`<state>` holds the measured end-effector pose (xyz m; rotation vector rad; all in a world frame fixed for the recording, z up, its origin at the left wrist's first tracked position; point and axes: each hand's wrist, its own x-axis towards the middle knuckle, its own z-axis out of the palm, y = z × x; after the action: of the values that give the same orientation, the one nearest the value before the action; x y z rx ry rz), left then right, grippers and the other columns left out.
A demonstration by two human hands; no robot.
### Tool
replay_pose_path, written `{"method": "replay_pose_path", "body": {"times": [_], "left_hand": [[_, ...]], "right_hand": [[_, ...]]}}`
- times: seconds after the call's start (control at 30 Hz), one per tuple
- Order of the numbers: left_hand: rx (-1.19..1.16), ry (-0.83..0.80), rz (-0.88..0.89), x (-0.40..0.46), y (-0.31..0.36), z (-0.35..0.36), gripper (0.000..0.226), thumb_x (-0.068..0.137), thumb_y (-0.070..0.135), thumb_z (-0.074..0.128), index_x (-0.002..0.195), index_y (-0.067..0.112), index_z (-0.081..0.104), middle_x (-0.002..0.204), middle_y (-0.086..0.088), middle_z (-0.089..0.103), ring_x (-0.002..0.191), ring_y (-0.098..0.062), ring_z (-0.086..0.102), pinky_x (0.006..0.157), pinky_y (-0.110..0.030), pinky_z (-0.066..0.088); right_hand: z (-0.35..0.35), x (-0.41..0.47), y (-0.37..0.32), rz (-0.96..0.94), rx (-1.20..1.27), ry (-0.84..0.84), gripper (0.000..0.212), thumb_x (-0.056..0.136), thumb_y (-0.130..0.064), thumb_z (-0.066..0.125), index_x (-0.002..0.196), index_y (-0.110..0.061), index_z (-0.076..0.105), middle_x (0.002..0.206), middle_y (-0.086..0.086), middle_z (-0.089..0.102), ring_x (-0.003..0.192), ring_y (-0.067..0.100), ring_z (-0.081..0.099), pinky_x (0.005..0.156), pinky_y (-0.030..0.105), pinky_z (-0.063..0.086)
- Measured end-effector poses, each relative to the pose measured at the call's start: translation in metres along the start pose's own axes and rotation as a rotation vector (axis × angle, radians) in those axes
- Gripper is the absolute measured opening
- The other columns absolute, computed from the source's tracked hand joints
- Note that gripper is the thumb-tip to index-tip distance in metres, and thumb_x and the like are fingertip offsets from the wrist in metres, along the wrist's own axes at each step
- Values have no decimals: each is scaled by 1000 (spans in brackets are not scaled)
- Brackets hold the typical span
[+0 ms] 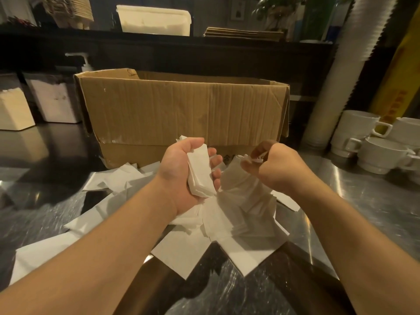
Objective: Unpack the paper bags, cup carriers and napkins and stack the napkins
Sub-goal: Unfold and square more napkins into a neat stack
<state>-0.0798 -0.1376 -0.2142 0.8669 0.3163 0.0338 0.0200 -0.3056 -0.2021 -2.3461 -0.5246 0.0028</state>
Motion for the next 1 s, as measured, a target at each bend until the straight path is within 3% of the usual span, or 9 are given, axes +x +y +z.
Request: {"method": "replay_pose_path", "body": {"times": [0.33, 0.47, 0.6, 0.67, 0.77, 0.87, 0.9, 0.93, 1.0], "left_hand": [[3, 10, 1, 1, -1, -1, 30, 88, 36, 58, 107, 13, 65, 93, -7, 66, 67, -23, 56, 71, -34, 43], [-6, -1, 18, 0, 1, -1, 33, 86, 35, 58, 109, 12, 64, 91, -6, 65, 68, -23, 55, 70, -34, 43], [26, 19, 87, 2, 4, -3, 32, 89, 34, 57, 110, 11, 62, 87, -7, 66, 66, -23, 54, 68, -34, 42], [56, 34, 128, 2, 4, -2, 30, 90, 33, 57, 107, 10, 63, 89, -8, 66, 66, -24, 54, 68, -35, 42], [67, 3, 145, 2, 5, -2, 24, 93, 32, 55, 94, 11, 66, 86, -8, 64, 70, -26, 57, 70, -36, 44], [66, -120, 83, 0, 4, -3, 31, 98, 35, 48, 99, 11, 68, 84, -5, 68, 73, -24, 65, 72, -35, 49], [72, -161, 65, -1, 2, -3, 35, 100, 35, 44, 98, 11, 70, 83, -5, 69, 70, -23, 66, 69, -32, 52], [71, -199, 42, -2, -1, -1, 39, 102, 35, 41, 100, 10, 71, 86, -5, 71, 72, -23, 68, 70, -33, 54], [54, -316, -12, -1, -6, 2, 45, 105, 37, 39, 126, 10, 68, 109, -8, 70, 94, -26, 66, 89, -39, 54]], "right_hand": [[6, -2, 2, -87, -119, 44, 16, 96, -33, 69, 110, -29, 63, 103, -3, 63, 90, 18, 62, 81, 37, 58], [5, -2, 3, -133, 69, 162, 19, 95, -25, 68, 114, -24, 63, 109, -2, 63, 91, 14, 61, 77, 32, 56], [-5, -5, -4, -205, 373, 224, 1, 96, -17, 64, 96, -18, 65, 93, 1, 65, 86, 18, 64, 67, 28, 56], [-11, -7, -9, -155, 583, 164, 11, 95, -10, 62, 87, -16, 67, 92, 4, 68, 90, 24, 65, 74, 34, 61], [-22, -13, -12, -112, 855, -67, 18, 92, -7, 58, 80, -16, 66, 84, -2, 69, 91, 24, 67, 77, 36, 63], [-24, -15, -10, -187, 926, -326, 2, 82, -16, 62, 83, -14, 63, 90, 1, 68, 88, 21, 68, 73, 32, 61], [-23, -14, -10, -220, 920, -372, 7, 78, -18, 62, 83, -13, 63, 92, 3, 67, 87, 20, 68, 74, 32, 60], [-21, -15, -10, -248, 910, -393, 8, 77, -19, 62, 83, -14, 63, 93, 5, 66, 88, 20, 68, 75, 32, 60], [-15, -15, -12, -297, 877, -362, 7, 77, -19, 64, 82, -16, 66, 91, 5, 67, 88, 21, 67, 74, 31, 60]]}}
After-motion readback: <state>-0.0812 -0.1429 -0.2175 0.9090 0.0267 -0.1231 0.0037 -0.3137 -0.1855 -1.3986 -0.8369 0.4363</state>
